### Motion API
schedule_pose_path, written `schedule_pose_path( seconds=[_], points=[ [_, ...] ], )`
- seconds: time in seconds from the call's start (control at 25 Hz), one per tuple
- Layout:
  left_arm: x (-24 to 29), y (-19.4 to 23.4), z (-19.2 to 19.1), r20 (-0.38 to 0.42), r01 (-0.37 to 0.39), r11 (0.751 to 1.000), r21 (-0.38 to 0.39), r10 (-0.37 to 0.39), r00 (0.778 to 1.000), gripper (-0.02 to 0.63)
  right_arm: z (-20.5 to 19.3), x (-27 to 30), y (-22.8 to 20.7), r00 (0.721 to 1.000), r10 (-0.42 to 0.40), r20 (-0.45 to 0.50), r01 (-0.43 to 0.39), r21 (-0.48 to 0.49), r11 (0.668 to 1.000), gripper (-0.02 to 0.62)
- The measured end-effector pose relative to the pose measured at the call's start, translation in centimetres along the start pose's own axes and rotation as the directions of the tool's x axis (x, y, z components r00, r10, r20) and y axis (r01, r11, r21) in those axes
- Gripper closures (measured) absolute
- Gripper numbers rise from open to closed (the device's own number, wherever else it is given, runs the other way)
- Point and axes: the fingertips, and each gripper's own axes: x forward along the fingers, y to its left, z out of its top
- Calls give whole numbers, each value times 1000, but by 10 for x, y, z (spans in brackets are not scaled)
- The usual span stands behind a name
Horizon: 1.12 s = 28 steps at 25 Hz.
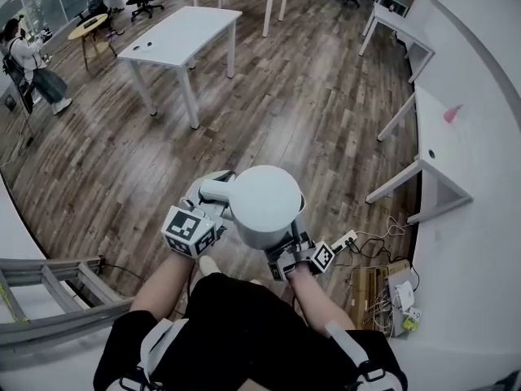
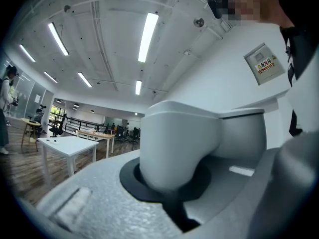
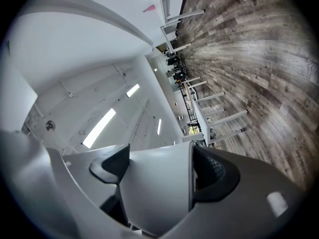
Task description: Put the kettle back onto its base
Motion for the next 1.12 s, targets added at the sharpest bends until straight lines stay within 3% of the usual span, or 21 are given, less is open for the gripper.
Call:
schedule_pose_path(
  seconds=[0.68, 1.12],
  points=[
    [-30, 114, 23, 36, -145, 989, 11, 145, 989, 606, -48, 112, -43, 989, -14, -147, 20, 40, 999, 201],
    [-77, 201, 31, 50, -276, 961, 14, 275, 960, 606, -106, 187, -86, 962, -29, -270, 54, 85, 995, 201]
  ],
)
